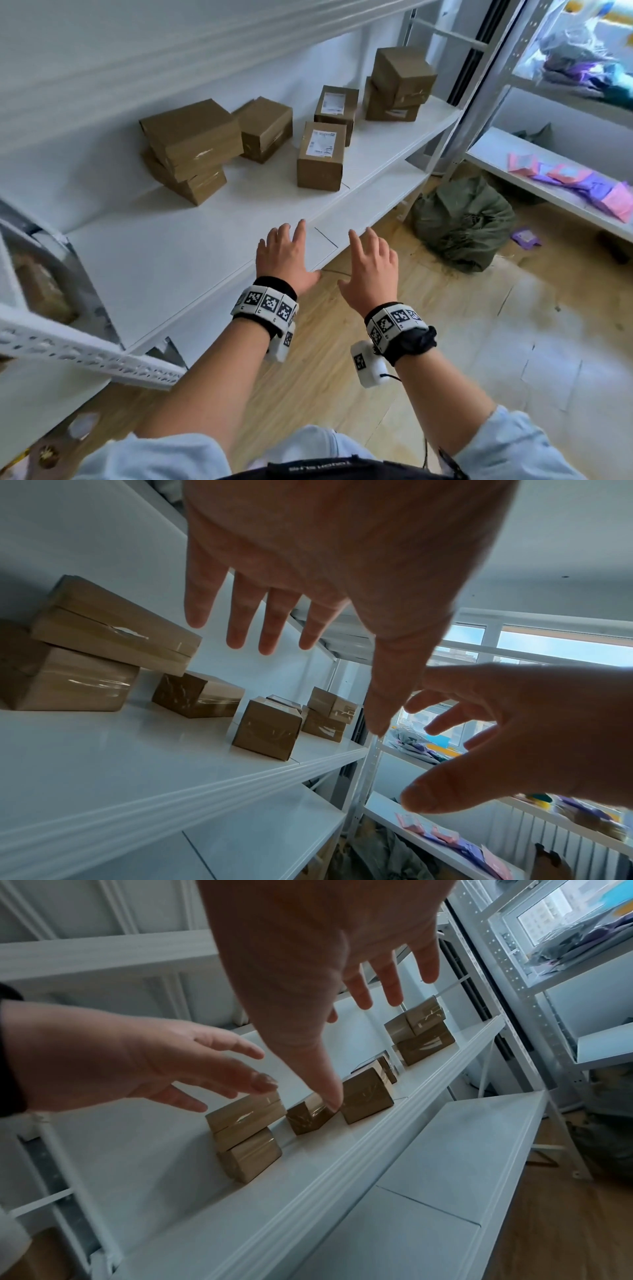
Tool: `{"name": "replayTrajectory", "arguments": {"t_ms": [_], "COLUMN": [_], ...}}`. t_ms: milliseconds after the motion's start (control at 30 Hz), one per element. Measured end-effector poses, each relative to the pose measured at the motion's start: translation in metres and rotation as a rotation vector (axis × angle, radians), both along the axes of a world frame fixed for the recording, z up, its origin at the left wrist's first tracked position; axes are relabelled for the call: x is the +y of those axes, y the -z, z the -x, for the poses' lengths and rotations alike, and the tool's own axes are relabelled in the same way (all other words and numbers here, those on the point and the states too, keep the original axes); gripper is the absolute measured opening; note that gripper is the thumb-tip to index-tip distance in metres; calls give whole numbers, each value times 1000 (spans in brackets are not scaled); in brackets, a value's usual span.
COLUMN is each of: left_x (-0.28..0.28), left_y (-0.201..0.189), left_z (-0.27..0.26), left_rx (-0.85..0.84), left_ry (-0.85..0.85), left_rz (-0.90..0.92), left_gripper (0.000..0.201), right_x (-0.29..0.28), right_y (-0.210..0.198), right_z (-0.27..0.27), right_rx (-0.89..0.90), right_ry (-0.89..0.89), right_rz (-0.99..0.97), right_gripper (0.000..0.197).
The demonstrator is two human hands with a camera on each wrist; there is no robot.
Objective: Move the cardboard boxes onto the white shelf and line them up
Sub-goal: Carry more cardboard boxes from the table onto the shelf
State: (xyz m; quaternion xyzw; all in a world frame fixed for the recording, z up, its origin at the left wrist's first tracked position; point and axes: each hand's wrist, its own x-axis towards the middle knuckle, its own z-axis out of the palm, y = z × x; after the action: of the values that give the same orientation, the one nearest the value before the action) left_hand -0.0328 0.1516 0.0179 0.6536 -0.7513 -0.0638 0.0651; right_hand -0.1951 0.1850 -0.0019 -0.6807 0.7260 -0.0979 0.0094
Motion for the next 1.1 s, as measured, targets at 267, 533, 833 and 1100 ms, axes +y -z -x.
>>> {"name": "replayTrajectory", "arguments": {"t_ms": [267,533,833,1100], "left_x": [-122,-268,-361,-366], "left_y": [9,37,63,77], "left_z": [17,29,45,56], "left_rx": [55,32,82,184], "left_ry": [-61,-77,-95,-122], "left_rz": [17,-39,-151,-205], "left_gripper": [106,104,95,90], "right_x": [-125,-255,-351,-364], "right_y": [8,29,58,76], "right_z": [36,46,35,24], "right_rx": [-34,-66,-180,-475], "right_ry": [18,39,17,-1], "right_rz": [20,-15,-119,-119], "right_gripper": [96,96,86,71]}}
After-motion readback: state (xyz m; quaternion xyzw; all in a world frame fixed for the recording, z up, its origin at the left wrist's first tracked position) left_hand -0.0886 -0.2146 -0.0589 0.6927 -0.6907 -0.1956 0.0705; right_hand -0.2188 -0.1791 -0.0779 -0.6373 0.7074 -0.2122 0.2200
